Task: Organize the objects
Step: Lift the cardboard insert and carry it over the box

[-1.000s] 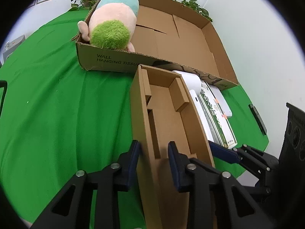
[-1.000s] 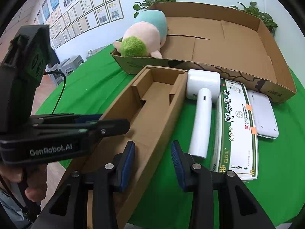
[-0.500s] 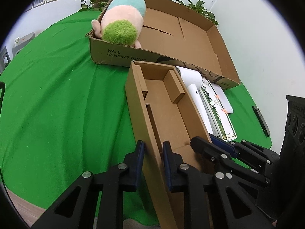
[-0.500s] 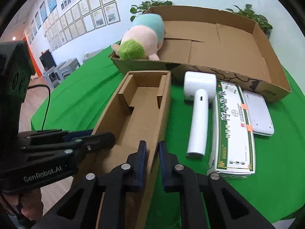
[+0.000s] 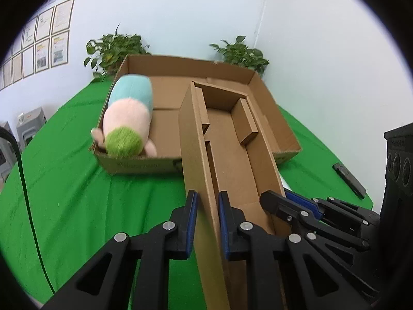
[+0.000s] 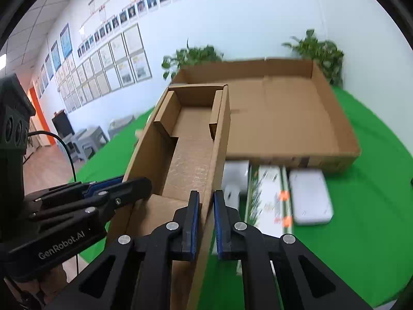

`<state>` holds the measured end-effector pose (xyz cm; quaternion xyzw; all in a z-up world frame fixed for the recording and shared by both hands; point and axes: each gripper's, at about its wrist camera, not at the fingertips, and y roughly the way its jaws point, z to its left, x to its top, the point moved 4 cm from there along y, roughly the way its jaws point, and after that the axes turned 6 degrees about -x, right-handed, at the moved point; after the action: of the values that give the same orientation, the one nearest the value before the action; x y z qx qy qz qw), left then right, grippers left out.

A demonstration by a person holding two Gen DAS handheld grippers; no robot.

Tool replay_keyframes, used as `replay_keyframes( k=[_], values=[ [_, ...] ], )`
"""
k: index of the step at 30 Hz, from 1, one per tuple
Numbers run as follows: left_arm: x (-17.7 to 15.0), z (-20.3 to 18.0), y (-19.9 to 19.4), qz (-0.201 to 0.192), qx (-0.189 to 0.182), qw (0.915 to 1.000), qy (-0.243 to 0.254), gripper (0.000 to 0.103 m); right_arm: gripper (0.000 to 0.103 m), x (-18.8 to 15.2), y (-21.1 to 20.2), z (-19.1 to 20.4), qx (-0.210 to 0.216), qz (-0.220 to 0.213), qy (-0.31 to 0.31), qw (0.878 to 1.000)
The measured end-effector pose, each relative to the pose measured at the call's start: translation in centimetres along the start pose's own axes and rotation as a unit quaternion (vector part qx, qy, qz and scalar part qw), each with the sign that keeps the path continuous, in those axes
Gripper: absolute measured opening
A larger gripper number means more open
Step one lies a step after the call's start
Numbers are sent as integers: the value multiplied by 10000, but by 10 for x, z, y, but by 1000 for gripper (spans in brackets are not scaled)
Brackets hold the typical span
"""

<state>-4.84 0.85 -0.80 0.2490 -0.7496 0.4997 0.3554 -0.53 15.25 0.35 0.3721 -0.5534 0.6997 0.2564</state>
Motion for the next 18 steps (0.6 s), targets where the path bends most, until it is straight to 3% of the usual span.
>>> replay_keyframes(
  k=[10,14,18],
  values=[
    [89,-6,8,-649,-297,9969,341,15,10,92,-15,-26,-2,-556,56,9984],
    [113,6,20,-677,-256,9967,376,15,10,121,-6,-25,-124,-608,-117,9980],
    [142,18,40,-621,-196,9976,251,15,10,159,14,-31,18,-559,11,9984]
  ],
)
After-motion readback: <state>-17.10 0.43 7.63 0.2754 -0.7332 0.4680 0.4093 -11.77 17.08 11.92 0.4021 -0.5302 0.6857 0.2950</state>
